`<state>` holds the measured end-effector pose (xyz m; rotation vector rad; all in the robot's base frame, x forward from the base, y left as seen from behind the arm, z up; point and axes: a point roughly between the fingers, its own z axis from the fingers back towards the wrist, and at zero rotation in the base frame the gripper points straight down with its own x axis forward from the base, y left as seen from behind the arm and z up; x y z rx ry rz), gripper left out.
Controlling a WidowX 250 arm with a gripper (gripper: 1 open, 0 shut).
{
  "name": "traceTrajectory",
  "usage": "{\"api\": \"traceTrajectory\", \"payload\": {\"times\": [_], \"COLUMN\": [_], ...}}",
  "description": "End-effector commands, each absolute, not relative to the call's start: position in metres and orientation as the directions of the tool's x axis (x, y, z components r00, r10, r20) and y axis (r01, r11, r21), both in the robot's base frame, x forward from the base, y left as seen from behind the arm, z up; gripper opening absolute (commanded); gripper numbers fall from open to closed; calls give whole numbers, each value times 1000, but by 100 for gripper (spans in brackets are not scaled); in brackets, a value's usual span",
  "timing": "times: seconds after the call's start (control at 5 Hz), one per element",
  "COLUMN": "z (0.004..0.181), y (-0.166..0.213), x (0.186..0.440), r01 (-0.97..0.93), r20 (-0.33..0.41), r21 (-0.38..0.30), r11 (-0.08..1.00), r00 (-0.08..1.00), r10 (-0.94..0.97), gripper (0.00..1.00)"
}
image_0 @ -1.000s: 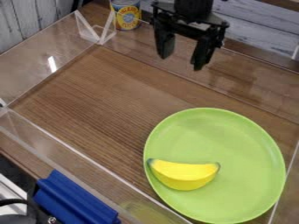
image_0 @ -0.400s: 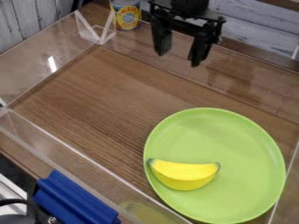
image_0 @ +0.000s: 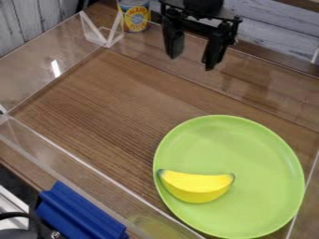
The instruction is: Put the banana on top of the green plate
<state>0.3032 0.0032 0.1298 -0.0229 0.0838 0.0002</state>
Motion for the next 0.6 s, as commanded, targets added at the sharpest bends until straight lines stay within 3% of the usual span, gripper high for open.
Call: {"api": "traceTrajectory", "payload": {"times": [0.0,0.4], "z": [144,146], "y": [1,-1], "x": [305,302], "r01": [2,3], "r20": [-37,-42], "r21": [-28,-33], "r11": [1000,999], "r00": [999,999], "r10": [-3,-4], "gripper": [100,100]}}
